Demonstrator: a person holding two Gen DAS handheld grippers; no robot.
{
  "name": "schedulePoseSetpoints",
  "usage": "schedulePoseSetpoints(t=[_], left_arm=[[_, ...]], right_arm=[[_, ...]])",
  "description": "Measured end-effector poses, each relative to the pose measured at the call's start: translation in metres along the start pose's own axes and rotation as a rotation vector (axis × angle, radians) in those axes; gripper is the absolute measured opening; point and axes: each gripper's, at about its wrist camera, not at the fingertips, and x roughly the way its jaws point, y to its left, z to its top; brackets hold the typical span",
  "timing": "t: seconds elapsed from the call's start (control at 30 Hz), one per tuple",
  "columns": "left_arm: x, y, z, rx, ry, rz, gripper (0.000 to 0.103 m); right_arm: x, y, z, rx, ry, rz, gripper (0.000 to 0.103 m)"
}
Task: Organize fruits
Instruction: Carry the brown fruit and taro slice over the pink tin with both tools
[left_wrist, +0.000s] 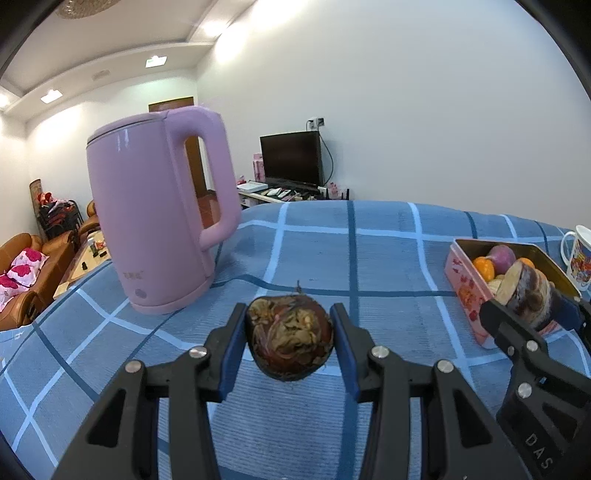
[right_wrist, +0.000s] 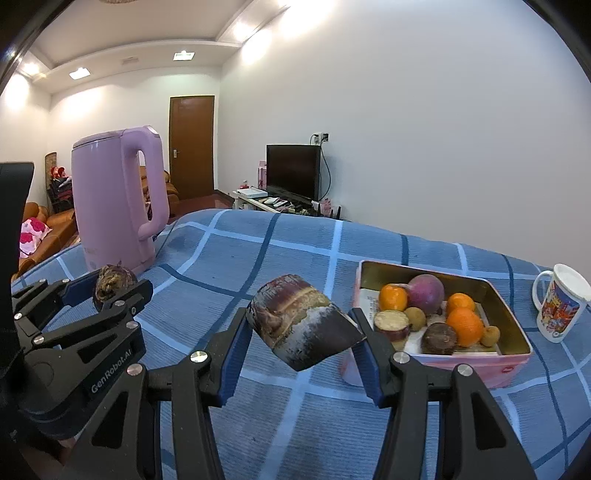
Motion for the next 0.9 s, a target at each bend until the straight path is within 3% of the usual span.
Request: schedulePoseSetpoints(t=[0.57, 0.9], left_arm=[[-0.015, -0.029, -0.004, 0.026, -0.007, -0.032, 0.047], [-0.023, -0.056, -0.005, 0.015, -0.014, -0.1, 0.047]], right_arm=[[-0.026, -0.037, -0.012, 0.016, -0.016, -0.038, 0.055], [-0.043, -0.092, -0.023, 0.049, -0.025, -0.117, 0.055]])
